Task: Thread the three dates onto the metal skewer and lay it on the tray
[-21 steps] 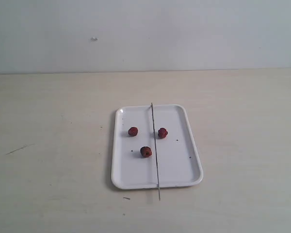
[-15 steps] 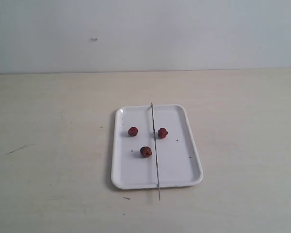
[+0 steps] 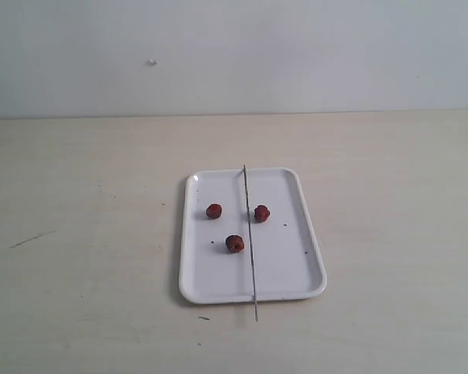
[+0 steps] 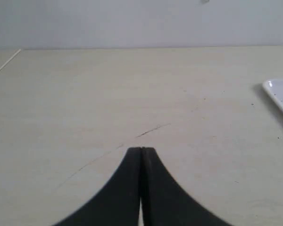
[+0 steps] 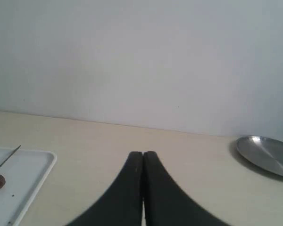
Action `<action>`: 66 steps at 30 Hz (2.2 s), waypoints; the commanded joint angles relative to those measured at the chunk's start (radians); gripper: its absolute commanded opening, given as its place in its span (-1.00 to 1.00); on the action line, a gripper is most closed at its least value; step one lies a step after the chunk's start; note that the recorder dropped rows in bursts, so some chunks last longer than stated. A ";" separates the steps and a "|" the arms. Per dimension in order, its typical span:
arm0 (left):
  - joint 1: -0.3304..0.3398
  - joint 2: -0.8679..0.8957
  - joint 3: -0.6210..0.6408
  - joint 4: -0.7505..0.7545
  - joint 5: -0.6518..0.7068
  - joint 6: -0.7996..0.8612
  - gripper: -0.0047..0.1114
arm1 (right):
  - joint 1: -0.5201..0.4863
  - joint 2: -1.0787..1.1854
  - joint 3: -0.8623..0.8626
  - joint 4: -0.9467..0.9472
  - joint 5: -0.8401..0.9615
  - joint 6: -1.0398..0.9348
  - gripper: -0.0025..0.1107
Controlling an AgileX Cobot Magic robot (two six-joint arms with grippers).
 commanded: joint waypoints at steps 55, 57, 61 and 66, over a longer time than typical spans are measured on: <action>0.002 -0.006 0.003 0.002 -0.003 0.004 -0.91 | 0.651 1.725 -1.200 -0.458 0.692 1.068 -0.96; 0.002 -0.006 0.003 0.002 -0.003 0.004 -0.91 | 0.689 1.764 -1.224 -0.515 0.682 1.121 -0.96; 0.002 -0.006 0.003 0.002 -0.003 0.004 -0.91 | 0.727 1.831 -1.284 -0.563 0.767 1.171 -0.96; 0.002 -0.006 0.003 0.002 -0.003 0.004 -0.91 | 0.727 1.913 -1.344 -0.564 0.854 1.169 -0.74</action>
